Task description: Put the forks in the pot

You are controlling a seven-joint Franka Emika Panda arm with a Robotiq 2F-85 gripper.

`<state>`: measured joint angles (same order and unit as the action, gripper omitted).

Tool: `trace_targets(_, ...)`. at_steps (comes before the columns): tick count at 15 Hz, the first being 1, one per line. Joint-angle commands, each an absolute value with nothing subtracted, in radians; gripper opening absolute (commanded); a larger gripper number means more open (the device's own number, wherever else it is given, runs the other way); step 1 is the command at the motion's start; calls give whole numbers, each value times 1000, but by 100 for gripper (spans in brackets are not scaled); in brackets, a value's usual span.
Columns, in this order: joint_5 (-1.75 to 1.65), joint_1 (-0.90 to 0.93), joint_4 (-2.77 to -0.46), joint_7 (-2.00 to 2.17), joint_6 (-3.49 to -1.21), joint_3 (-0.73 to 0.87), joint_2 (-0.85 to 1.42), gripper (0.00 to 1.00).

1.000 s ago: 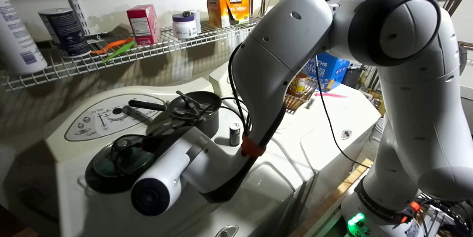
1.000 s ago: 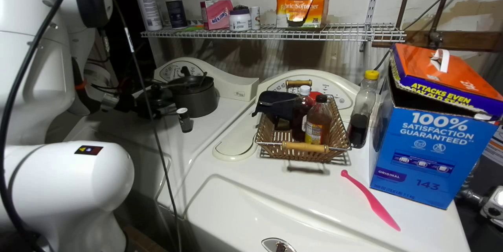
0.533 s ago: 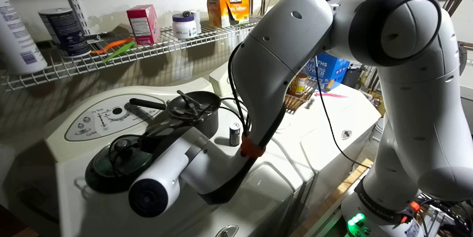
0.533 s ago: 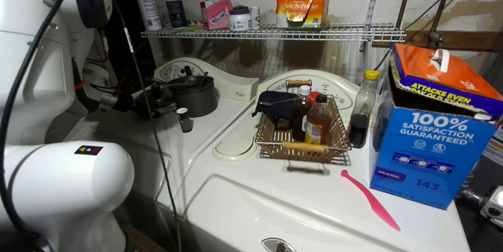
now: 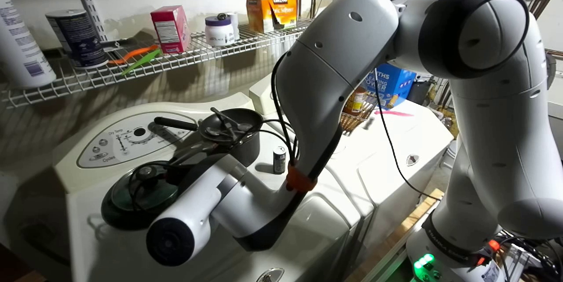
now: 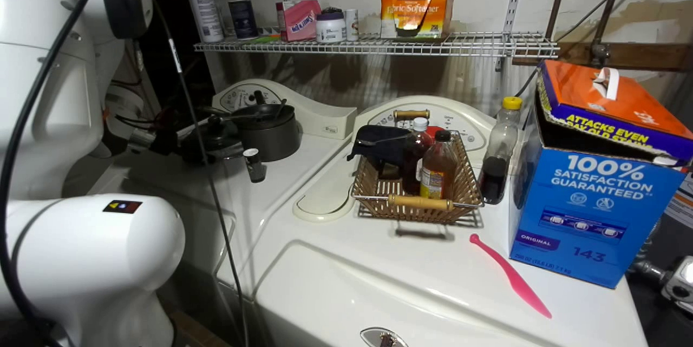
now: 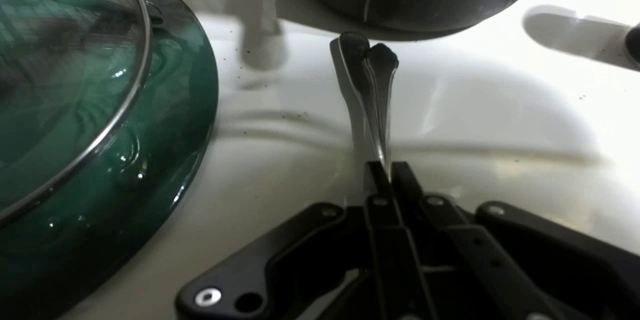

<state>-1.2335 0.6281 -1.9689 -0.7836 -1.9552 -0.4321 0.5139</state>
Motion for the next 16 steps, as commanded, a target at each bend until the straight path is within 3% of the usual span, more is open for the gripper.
trace_targets(1,-1167,645,-1944,-815,-1887,-455,510,2)
trace_targets(16,-784,666,-1887,-591,-1674,-506,304,2)
